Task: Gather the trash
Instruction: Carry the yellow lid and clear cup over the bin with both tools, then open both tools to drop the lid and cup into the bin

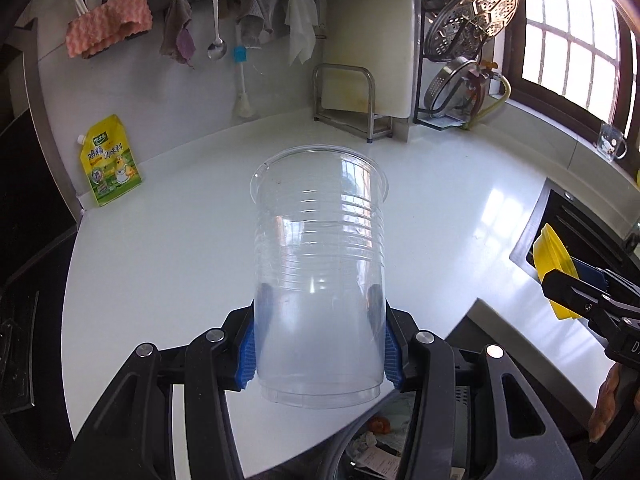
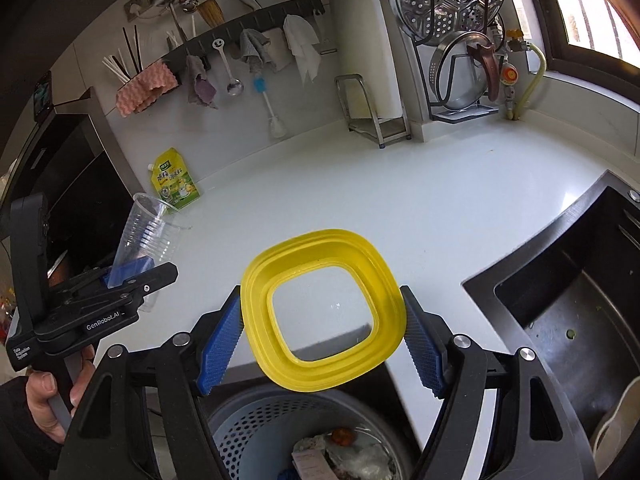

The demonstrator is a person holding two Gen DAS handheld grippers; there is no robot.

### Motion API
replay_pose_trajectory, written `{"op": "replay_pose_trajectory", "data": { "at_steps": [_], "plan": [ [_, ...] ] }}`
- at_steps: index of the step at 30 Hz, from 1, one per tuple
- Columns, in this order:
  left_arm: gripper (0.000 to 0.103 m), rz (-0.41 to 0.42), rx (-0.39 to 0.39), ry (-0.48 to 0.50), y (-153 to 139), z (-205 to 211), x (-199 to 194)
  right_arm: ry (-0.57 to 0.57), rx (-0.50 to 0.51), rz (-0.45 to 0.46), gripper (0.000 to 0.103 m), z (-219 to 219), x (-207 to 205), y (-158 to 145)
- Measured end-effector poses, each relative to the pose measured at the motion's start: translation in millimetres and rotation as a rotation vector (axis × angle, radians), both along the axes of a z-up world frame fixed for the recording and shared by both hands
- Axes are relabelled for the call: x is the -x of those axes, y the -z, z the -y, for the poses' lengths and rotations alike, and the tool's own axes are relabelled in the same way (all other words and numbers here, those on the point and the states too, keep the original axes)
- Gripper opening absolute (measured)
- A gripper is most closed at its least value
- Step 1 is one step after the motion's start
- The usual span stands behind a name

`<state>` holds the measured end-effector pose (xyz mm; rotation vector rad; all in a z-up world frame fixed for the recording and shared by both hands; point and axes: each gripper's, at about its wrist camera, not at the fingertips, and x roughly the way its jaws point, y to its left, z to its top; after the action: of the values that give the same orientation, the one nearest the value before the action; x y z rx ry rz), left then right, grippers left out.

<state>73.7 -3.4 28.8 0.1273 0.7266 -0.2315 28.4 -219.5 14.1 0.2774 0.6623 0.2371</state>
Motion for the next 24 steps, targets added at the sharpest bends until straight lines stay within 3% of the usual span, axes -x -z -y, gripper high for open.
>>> {"op": "replay_pose_trajectory", "data": {
  "at_steps": [11,16,24],
  "plan": [
    [0.048,0.088,-0.034,0.041,9,-5,80,0.043,0.014,0.005,0.072,-34,86,18],
    [0.048,0.048,-0.009,0.047,24,-3,101,0.058,-0.009,0.009,0.072,-39,113,28],
    [0.048,-0.03,0.002,0.027,56,-5,118,0.064,0.05,-0.022,0.072,-46,139,41]
  ]
}}
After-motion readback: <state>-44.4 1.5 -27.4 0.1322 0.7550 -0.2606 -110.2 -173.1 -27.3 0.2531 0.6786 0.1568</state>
